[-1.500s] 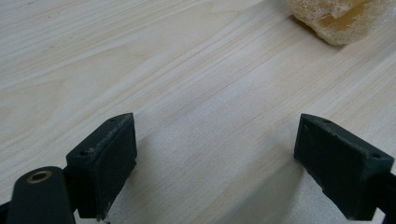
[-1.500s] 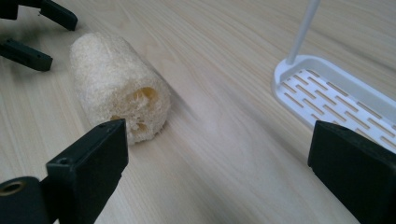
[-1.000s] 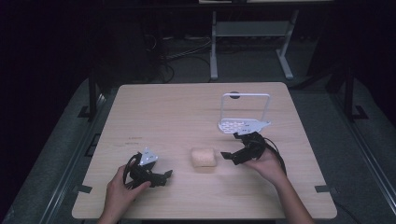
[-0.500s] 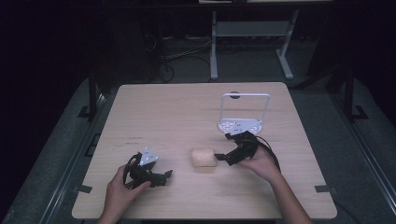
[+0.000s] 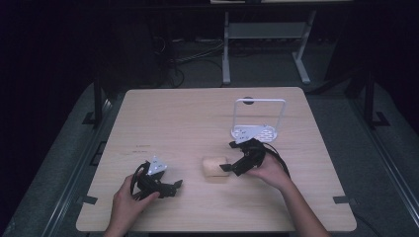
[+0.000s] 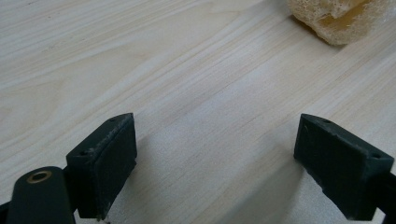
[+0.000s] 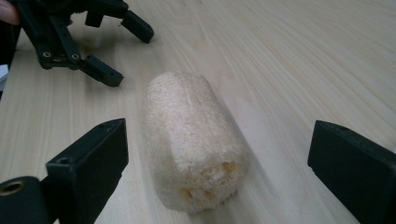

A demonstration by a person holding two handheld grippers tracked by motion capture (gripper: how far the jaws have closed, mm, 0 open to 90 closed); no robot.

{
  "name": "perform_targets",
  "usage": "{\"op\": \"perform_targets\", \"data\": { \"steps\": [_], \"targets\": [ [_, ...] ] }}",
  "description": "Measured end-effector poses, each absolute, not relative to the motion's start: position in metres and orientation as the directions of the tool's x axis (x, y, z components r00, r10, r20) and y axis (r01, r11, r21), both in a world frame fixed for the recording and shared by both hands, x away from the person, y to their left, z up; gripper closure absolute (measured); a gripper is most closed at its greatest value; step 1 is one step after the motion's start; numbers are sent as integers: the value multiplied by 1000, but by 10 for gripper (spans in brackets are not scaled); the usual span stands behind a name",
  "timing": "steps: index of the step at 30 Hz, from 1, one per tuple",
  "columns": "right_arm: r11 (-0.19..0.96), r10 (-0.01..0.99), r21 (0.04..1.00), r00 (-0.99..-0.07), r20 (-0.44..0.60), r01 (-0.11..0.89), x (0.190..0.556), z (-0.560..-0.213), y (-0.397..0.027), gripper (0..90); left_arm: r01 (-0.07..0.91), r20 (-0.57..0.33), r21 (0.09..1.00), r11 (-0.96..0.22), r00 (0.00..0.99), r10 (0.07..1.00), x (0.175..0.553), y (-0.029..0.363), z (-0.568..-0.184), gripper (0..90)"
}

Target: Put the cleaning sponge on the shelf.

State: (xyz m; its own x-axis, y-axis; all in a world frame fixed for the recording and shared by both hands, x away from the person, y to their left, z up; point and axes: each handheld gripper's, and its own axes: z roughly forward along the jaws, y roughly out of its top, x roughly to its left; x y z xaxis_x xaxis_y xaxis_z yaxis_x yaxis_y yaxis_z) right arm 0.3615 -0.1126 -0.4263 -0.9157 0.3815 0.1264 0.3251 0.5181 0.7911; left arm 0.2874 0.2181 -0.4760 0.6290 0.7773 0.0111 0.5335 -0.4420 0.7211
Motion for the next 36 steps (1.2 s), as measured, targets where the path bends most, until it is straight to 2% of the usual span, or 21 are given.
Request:
{"op": "perform_targets", "data": {
  "steps": [20,36],
  "targets": [
    [593,263,762,-957,122,260,374,-437,-85,52,535,6,723,-436,627,779,287,218,-476,125],
    [665,221,709,-969,112,234,377,-457,-73,58,535,6,724,-436,626,780,287,218,-476,125]
  ]
}}
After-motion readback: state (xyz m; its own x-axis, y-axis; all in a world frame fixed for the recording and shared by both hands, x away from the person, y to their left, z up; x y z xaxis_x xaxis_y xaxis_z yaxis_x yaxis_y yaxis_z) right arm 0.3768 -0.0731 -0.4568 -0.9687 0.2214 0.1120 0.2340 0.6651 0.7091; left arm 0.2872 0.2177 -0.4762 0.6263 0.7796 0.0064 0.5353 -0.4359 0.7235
